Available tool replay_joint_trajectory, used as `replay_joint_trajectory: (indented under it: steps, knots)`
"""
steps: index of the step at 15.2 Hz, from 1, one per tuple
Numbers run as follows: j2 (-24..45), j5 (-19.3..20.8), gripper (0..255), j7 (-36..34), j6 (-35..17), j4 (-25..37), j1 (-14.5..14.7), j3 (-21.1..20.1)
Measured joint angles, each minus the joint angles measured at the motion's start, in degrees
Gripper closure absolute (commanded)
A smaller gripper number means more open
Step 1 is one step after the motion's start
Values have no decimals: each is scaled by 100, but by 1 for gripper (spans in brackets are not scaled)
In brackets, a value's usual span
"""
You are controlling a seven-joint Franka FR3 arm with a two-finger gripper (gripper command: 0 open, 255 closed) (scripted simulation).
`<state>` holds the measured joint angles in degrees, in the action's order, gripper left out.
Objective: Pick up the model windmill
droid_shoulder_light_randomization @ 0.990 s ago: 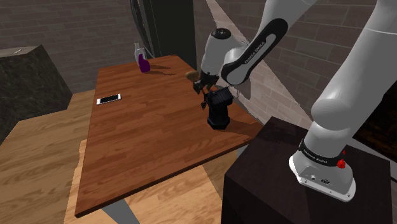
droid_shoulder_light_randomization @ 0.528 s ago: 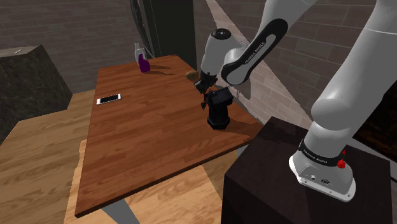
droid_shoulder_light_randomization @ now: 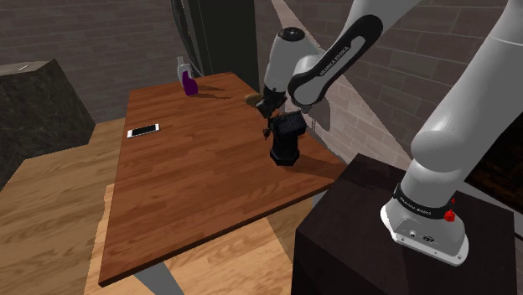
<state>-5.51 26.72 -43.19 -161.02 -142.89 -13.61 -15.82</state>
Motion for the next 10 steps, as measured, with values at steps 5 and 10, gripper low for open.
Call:
replay_joint_trajectory:
  steps: [5,10]
  knots:
    - [-300,-521,255,451,349,91,149,72]
    - [-542,-867,255,769,678,204,266,151]
